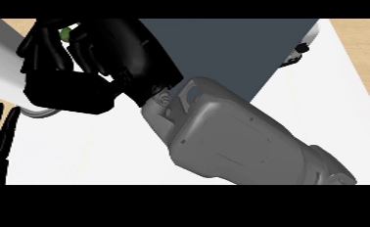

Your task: Pick up the wine, place it into the cabinet and close the cabinet

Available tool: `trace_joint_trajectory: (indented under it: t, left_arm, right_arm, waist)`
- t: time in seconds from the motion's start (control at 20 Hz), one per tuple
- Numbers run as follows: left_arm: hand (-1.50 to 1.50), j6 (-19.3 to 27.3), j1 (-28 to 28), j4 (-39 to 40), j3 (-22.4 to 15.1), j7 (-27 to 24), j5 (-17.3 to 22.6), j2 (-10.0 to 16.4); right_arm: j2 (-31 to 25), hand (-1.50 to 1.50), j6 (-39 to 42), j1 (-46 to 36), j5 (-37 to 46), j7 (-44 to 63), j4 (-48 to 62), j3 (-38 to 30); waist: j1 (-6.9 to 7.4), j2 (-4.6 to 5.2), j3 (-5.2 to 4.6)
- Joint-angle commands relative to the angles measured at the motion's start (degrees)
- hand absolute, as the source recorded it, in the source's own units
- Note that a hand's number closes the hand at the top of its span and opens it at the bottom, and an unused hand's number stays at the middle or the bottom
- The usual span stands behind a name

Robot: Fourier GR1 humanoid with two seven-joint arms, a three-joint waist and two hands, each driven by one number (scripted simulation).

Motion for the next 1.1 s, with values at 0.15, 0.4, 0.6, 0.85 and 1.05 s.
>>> trace_joint_trajectory:
  t: [0.15,0.4,0.6,0.85,1.05]
  left_arm:
    - [-1.5,-3.22,-0.1,1.0,5.01,1.92,0.79,0.04]
    - [-1.5,1.03,-3.87,1.97,0.65,2.81,-3.13,-2.46]
    - [-1.5,0.22,-2.82,0.21,1.9,3.96,-2.23,-1.14]
    - [-1.5,0.32,-2.0,-1.0,1.43,4.06,-2.6,-1.35]
    - [-1.5,0.49,-2.69,-0.46,1.0,4.09,-2.53,-2.22]
  right_arm:
    - [0.0,1.5,5.6,-3.51,-2.0,-7.9,14.4,-6.94]
    - [-0.64,1.5,8.49,-3.25,-2.07,-12.65,20.14,-8.25]
    - [-5.26,1.5,10.8,-2.47,-2.97,-14.4,20.95,-8.58]
    - [-6.31,1.5,11.22,-0.97,-0.83,-18.99,24.96,-6.84]
    - [-6.84,1.5,12.15,-2.77,-1.02,-20.39,27.13,-7.93]
  waist:
    - [0.1,0.08,0.07]
    - [-0.49,0.51,0.07]
    - [-0.58,0.53,0.08]
    - [-0.28,0.71,0.09]
    - [-0.49,0.87,0.06]
